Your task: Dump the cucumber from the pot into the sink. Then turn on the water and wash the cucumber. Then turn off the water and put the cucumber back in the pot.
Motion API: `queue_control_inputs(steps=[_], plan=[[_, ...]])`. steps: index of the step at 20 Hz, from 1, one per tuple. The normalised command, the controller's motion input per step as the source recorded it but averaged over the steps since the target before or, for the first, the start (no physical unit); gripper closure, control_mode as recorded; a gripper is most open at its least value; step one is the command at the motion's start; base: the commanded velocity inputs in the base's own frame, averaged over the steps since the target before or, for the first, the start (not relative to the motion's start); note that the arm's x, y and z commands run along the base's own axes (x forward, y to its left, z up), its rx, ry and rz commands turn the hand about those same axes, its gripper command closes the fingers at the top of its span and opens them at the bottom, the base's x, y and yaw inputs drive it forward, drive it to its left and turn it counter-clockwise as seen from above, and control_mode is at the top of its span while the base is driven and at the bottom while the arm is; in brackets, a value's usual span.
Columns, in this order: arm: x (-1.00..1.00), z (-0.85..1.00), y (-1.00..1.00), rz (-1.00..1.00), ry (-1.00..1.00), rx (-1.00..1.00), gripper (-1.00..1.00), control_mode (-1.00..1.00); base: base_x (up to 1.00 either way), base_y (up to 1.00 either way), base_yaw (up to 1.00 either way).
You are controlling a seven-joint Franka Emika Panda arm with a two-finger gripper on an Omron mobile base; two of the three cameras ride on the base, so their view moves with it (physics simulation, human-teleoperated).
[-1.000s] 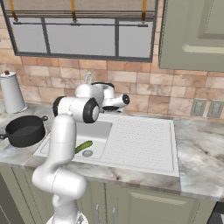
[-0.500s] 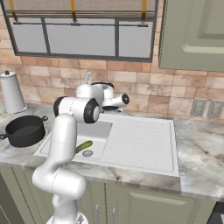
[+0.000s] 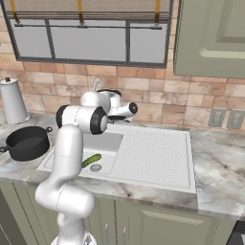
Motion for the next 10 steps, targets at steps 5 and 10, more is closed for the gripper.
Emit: queue_control_inputs(steps=[5,10], plan=[[0.00,0.00,-0.50,-0.11,0.00,0.00,1.00,-1.00,0.00,0.00,0.00],[0.00,-0.04,-0.65,-0.11,0.01,0.01,1.00,-1.00,0.00,0.00,0.00]])
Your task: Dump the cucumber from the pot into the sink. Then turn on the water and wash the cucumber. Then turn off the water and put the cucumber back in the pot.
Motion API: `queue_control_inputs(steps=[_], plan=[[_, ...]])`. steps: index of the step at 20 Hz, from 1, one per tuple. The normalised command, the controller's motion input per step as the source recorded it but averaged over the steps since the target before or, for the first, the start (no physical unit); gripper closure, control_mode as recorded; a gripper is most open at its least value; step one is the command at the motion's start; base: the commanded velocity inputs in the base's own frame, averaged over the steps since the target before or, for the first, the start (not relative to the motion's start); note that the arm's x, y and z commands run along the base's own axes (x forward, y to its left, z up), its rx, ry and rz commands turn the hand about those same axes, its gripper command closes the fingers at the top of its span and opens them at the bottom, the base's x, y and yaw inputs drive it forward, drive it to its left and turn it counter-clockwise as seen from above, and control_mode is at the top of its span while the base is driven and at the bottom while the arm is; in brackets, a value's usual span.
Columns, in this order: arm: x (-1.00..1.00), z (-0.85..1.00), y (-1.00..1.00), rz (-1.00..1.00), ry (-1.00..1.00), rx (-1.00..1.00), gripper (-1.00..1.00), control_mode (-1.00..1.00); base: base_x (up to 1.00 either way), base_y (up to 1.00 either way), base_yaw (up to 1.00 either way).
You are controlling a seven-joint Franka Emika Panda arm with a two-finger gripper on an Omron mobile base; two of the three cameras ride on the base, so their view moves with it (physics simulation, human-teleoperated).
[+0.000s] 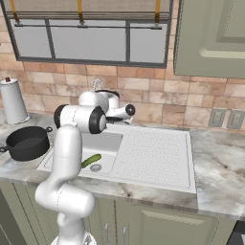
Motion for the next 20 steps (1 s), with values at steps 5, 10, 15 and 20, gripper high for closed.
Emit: queue_control_inputs(steps=[5,10,15,20], plan=[[0.00,-0.07,-0.72,-0.11,0.03,0.04,1.00,-1.00,0.00,0.00,0.00],[0.00,-0.11,-0.81,-0.11,0.06,0.08,1.00,-1.00,0.00,0.00,0.00],[0.00,-0.16,-0.78,-0.11,0.11,0.11,1.00,-1.00,0.00,0.00,0.00],[0.00,-0.15,-0.75,-0.11,0.12,0.11,1.00,-1.00,0.00,0.00,0.00]])
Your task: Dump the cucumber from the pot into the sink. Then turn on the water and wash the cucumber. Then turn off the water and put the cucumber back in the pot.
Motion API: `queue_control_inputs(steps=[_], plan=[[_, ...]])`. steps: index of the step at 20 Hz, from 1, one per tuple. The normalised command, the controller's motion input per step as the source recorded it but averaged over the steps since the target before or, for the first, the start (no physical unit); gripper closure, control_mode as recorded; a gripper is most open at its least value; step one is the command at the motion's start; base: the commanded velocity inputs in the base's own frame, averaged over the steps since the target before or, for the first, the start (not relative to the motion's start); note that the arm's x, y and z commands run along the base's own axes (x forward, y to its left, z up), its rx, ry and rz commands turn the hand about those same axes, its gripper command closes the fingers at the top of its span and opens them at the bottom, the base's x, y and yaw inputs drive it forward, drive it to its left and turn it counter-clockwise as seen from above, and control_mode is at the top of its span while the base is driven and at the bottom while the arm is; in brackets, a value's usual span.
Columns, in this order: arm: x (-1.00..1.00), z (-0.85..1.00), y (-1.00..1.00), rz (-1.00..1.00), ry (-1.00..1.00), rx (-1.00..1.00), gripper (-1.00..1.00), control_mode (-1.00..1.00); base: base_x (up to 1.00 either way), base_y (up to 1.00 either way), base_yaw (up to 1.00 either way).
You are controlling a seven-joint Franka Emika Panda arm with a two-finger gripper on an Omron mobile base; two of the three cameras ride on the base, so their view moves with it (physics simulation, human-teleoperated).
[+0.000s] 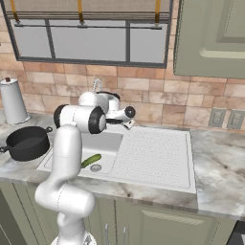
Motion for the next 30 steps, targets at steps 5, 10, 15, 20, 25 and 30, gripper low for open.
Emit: queue_control_inputs(steps=[5,10,15,20,25,30], plan=[[0.00,-0.13,-0.78,-0.11,0.10,0.10,1.00,-1.00,0.00,0.00,0.00],[0.00,-0.13,-0.79,-0.11,0.08,0.09,1.00,-1.00,0.00,0.00,0.00],[0.00,-0.16,-0.78,-0.10,0.07,0.09,1.00,-1.00,0.00,0.00,0.00],[0.00,-0.09,-0.57,-0.07,0.06,0.10,-1.00,-1.00,0.00,0.00,0.00],[0.00,0.00,-0.24,-0.03,0.04,0.11,-1.00,-1.00,0.00,0.00,0.00],[-0.05,0.13,-0.28,0.00,0.00,0.11,-1.00,-1.00,0.00,0.00,0.00]])
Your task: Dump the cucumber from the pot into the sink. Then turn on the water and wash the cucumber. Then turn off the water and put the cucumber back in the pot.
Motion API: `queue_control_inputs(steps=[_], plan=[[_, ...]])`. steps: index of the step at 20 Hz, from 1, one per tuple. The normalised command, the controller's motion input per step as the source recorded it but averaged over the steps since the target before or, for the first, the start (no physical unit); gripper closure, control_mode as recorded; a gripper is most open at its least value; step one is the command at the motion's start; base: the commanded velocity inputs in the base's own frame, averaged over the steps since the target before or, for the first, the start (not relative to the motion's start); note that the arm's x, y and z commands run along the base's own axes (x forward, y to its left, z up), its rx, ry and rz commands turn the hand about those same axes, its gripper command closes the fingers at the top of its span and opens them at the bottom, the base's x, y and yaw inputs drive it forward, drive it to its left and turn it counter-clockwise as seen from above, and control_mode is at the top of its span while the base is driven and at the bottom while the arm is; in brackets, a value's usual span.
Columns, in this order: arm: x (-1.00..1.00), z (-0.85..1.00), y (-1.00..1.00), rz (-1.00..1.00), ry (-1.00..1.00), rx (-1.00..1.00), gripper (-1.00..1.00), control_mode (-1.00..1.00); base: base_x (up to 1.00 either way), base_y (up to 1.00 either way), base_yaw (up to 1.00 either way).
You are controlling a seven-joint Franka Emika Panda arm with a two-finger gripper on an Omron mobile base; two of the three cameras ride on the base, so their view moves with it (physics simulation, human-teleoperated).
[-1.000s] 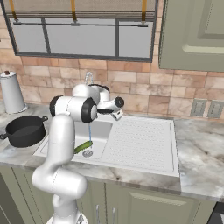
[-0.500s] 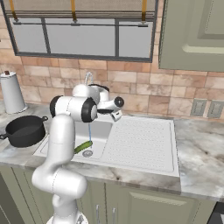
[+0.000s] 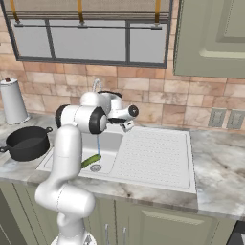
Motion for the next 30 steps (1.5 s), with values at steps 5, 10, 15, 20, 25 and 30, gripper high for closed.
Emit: queue_control_inputs(steps=[5,10,15,20,25,30], plan=[[-0.48,0.38,-0.33,0.00,0.00,0.09,-1.00,-1.00,0.00,0.00,0.00],[-0.52,0.22,-0.26,0.00,0.00,0.06,-1.00,-1.00,0.00,0.00,0.00],[-0.02,0.00,-0.02,0.00,0.04,0.00,-1.00,-1.00,0.00,0.00,0.00],[0.11,-0.09,0.00,0.00,0.05,0.00,-1.00,-1.00,0.00,0.00,0.00],[0.20,-0.18,0.00,0.00,0.04,0.00,-1.00,-1.00,0.00,0.00,0.00],[0.17,-0.29,0.00,0.00,0.03,0.00,-1.00,-1.00,0.00,0.00,0.00]])
